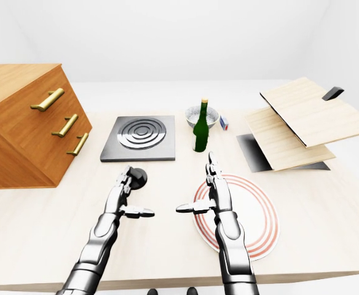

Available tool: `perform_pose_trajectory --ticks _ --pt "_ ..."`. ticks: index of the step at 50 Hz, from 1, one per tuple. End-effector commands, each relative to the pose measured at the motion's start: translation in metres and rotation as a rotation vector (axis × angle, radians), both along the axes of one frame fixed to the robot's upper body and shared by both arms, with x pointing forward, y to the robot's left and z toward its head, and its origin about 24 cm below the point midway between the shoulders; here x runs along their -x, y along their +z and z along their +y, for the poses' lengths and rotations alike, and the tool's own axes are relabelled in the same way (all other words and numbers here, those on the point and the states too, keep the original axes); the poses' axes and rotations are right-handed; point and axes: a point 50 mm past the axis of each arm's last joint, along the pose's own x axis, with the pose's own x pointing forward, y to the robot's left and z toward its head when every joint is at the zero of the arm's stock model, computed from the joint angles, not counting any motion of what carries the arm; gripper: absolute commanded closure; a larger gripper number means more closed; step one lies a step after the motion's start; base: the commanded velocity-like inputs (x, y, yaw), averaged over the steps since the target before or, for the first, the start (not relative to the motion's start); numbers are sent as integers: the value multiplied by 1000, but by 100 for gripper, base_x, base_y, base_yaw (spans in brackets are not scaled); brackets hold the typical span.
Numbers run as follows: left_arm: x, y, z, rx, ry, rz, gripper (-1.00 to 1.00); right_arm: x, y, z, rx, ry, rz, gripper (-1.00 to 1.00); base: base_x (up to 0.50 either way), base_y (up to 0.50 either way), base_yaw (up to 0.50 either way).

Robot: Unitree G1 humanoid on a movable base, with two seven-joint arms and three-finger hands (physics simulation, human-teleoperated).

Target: Turn on the stove.

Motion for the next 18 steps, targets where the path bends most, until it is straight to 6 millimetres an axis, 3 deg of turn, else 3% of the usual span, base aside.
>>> perform_pose_trajectory --ticks 1,9,13,18 --pt "10 -2 -21 41 -100 6 -100 1 0 0 0 1 0 -100 0 0 0" --pt "20 11 -29 83 -167 -37 -100 1 -5 5 10 11 5 -100 0 0 0" --pt "13 12 -18 50 -104 -59 -100 -1 -5 4 10 8 7 -100 0 0 0" --pt "12 37 9 86 -19 -115 -100 -1 -3 1 4 2 4 -100 0 0 0"
